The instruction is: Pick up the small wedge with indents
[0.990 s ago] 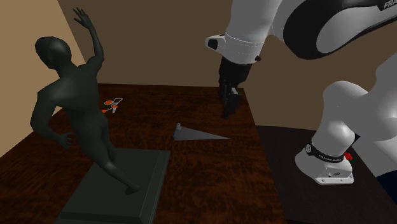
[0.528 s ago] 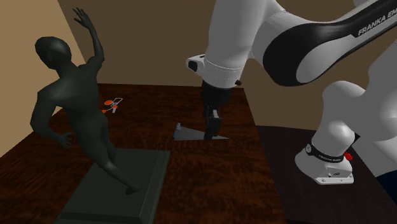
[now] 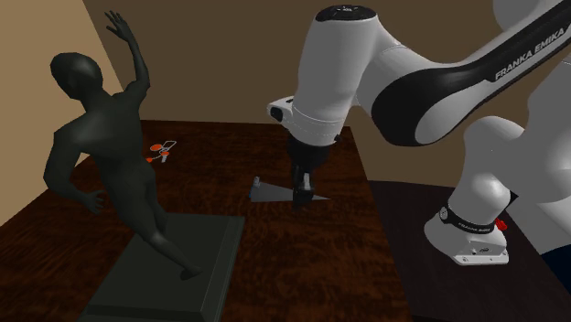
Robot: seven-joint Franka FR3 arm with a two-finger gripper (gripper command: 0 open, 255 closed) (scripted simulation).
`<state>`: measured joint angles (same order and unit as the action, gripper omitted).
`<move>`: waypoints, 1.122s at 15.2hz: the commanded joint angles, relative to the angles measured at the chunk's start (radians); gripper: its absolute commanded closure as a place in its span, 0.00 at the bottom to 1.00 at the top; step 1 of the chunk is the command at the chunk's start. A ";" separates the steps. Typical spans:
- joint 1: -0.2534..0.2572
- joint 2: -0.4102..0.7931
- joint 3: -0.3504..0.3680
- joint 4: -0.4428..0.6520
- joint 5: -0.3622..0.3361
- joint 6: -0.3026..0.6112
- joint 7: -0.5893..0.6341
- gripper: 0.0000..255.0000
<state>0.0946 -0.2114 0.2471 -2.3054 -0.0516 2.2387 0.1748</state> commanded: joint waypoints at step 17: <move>0.001 -0.033 -0.006 0.073 0.012 -0.106 -0.016 1.00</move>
<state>0.0965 -0.2406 0.2433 -2.2435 -0.0411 2.1473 0.1633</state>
